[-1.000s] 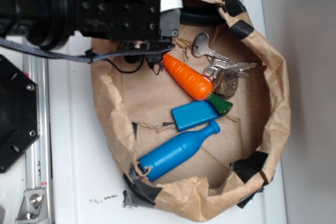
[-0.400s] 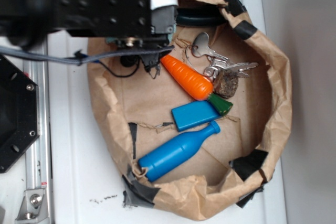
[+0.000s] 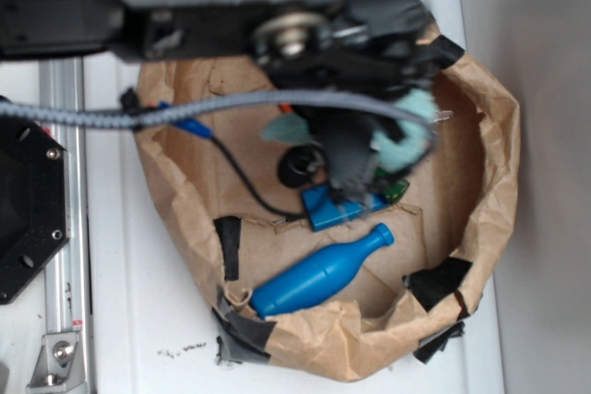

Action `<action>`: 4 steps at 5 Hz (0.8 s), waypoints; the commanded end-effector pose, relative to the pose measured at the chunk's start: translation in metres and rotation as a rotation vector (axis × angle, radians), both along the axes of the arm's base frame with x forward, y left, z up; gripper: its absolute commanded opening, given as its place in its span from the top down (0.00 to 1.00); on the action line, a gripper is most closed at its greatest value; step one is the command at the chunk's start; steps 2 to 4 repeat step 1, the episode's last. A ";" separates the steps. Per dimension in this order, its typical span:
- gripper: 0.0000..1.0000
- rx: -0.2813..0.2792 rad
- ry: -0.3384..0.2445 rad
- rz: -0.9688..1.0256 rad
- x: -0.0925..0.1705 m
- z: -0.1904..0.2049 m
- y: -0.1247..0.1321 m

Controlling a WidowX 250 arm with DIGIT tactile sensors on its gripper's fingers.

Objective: Grab the blue cloth.

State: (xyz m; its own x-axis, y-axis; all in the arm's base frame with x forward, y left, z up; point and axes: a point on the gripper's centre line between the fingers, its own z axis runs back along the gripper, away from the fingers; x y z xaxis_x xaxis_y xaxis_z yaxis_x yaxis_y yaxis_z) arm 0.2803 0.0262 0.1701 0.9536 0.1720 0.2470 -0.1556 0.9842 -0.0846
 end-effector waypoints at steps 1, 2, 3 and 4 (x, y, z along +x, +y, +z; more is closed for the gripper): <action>1.00 0.032 -0.003 -0.120 -0.013 0.026 -0.020; 1.00 0.032 -0.003 -0.120 -0.013 0.026 -0.020; 1.00 0.032 -0.003 -0.120 -0.013 0.026 -0.020; 1.00 0.032 -0.003 -0.120 -0.013 0.026 -0.020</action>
